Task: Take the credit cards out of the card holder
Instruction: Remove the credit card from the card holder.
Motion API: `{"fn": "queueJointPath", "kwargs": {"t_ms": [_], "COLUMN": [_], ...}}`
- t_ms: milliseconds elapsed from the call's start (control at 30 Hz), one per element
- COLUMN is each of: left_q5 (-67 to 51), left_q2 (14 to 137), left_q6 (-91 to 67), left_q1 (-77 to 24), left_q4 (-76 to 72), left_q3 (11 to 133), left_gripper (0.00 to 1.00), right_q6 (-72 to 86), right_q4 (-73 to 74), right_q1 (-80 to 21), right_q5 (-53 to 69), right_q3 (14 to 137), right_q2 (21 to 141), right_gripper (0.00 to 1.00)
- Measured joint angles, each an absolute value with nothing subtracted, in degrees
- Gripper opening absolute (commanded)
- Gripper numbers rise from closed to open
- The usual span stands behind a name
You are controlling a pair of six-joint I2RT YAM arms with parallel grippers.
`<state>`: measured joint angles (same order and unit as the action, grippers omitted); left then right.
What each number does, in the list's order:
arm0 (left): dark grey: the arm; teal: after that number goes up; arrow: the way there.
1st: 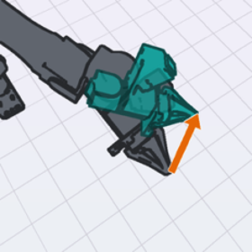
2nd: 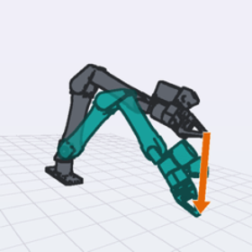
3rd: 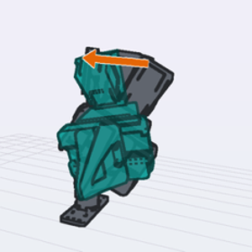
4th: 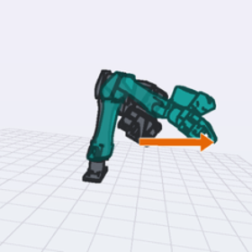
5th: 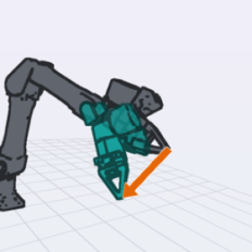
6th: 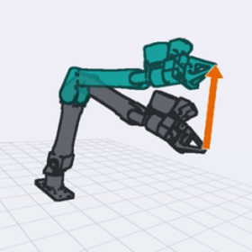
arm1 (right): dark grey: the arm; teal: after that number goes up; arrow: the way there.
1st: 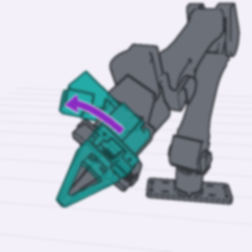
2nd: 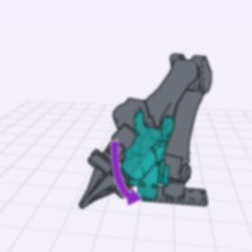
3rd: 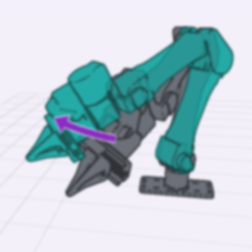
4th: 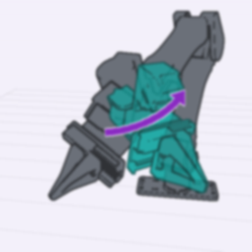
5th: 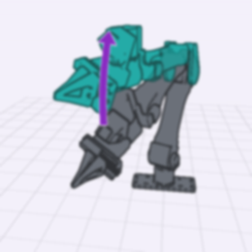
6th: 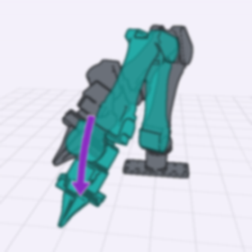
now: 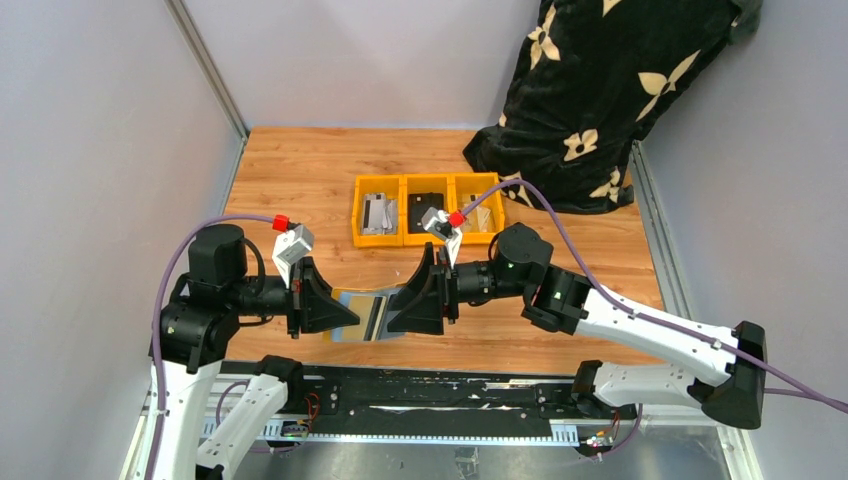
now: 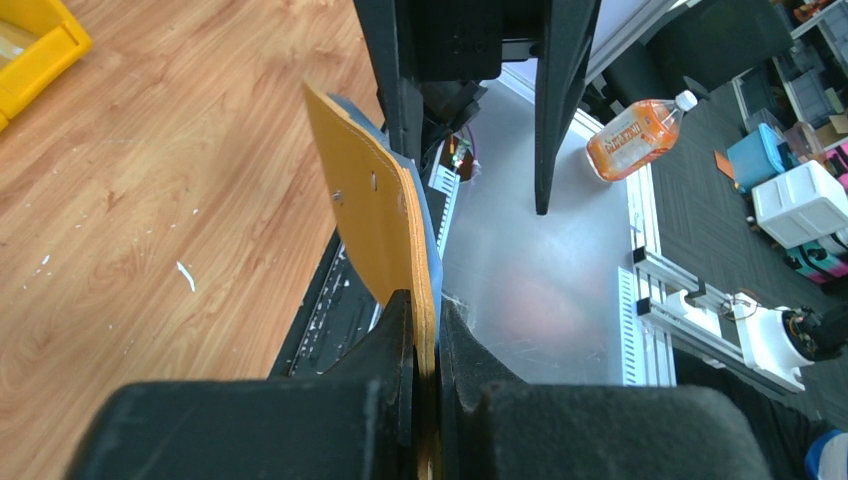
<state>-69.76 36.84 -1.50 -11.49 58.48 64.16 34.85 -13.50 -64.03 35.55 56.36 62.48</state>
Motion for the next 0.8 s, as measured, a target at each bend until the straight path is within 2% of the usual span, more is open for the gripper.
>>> {"fn": "queueJointPath", "kwargs": {"t_ms": [433,533,600,633,733,800], "left_q5": [-69.10,-68.99,-69.06,-69.08,-69.49,-70.02], "left_q2": [36.93,36.93,36.91,36.91,36.91,36.91], "left_q6": [-1.41,-1.37,-1.19,-1.04,-0.93,-0.84], "left_q1": [-11.49,-11.49,-11.49,-11.49,-11.49,-11.49], "left_q4": [58.94,58.98,58.92,58.92,58.89,58.89], "left_q3": [65.25,65.25,65.28,65.28,65.28,65.28], "left_gripper": [0.00,0.00,0.00,0.02,0.09,0.12], "right_q6": [37.93,38.72,39.70,40.56,41.89,42.52], "right_q4": [-19.35,-20.51,-21.63,-22.44,-24.51,-25.08], "right_q1": [-64.10,-64.14,-64.14,-64.14,-64.14,-64.14], "right_q5": [34.37,34.41,34.46,34.50,34.85,35.20], "right_q3": [56.29,56.29,56.29,56.29,56.29,56.27], "right_q2": [66.59,67.37,67.96,68.38,69.47,69.73], "right_gripper": [0.49,0.38,0.27,0.18,0.01,0.00]}}
